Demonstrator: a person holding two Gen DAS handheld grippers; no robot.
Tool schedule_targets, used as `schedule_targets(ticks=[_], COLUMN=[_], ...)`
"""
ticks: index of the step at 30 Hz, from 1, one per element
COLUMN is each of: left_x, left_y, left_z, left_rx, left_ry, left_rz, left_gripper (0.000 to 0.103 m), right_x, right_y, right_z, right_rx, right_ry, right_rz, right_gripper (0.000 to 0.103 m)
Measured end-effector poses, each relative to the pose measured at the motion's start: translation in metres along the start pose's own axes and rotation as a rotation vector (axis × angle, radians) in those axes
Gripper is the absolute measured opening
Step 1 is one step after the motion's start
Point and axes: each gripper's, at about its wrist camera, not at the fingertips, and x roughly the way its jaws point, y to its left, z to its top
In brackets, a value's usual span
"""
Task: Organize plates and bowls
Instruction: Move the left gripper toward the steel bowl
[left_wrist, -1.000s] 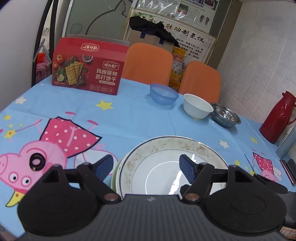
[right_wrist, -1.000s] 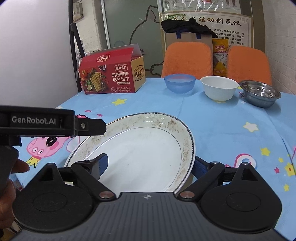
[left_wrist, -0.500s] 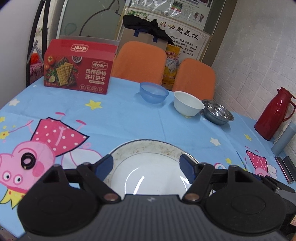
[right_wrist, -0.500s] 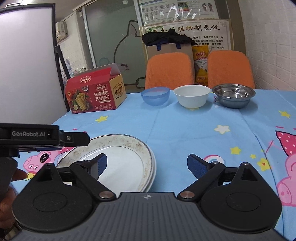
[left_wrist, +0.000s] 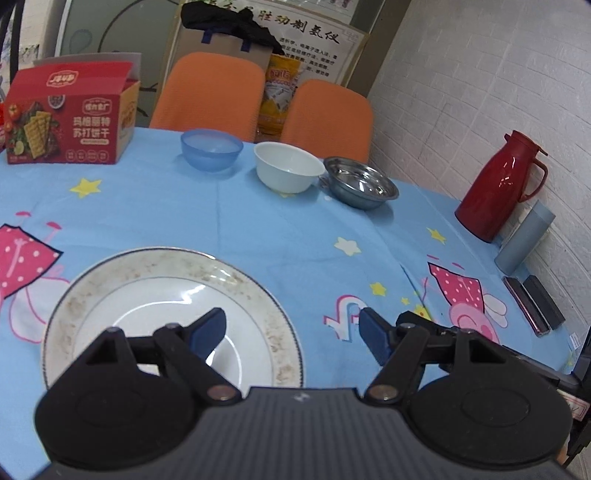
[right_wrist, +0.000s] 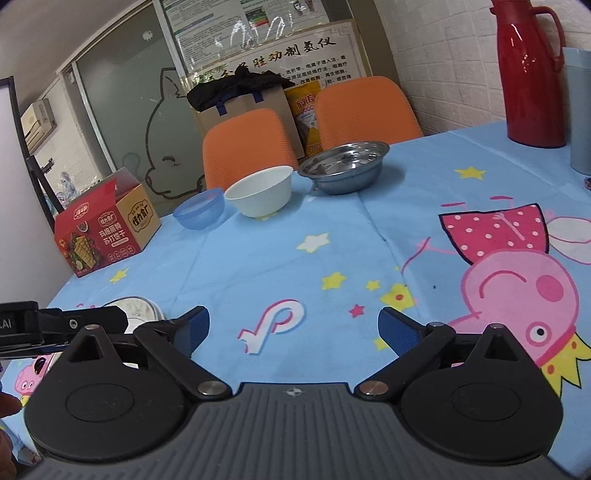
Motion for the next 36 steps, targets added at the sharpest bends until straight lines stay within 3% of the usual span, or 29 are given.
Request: schedule_targets(ticks=[10,12,15,20,29,36], left_x=[0.035,0.043,0.052,0.076,0.140,0.188], left_y=[-0.035,-0.044,-0.050,-0.058,-0.054,-0.059], left_z=[0.004,0.009,0.017,0.031,0.086,0.122], left_rx=[0.053,0.084,0.075,0.081,-0.039,-0.115], left_ry=[0.075,0.078,0.085,0.113,0.214,0.189], left_rz=[-0.012,0.021,-0.010,0.006,-0.092,-0.039], left_gripper=[0.072,0.072,0.072,0.072,0.072,0.072], right_x=[0.004,0.005,0.001,0.006,0.028,0.071], right_y=[-0.050,-0.057,-0.068,-0.085,-0.100,-0.103], right_z=[-0.002,0.002,0.009,0.018,0.084,0.137], right_rx=[0.126,0.138,0.167,0.189,0.012,-0.109], right_ry=[0.002,-0.003,-0.030,-0.033,-0.049,-0.005], right_rz=[-0.011,-0.003,0.006,0.008,-0.034,-0.019], right_gripper=[0.103,0.103,0.103,0.103,0.103,0.103])
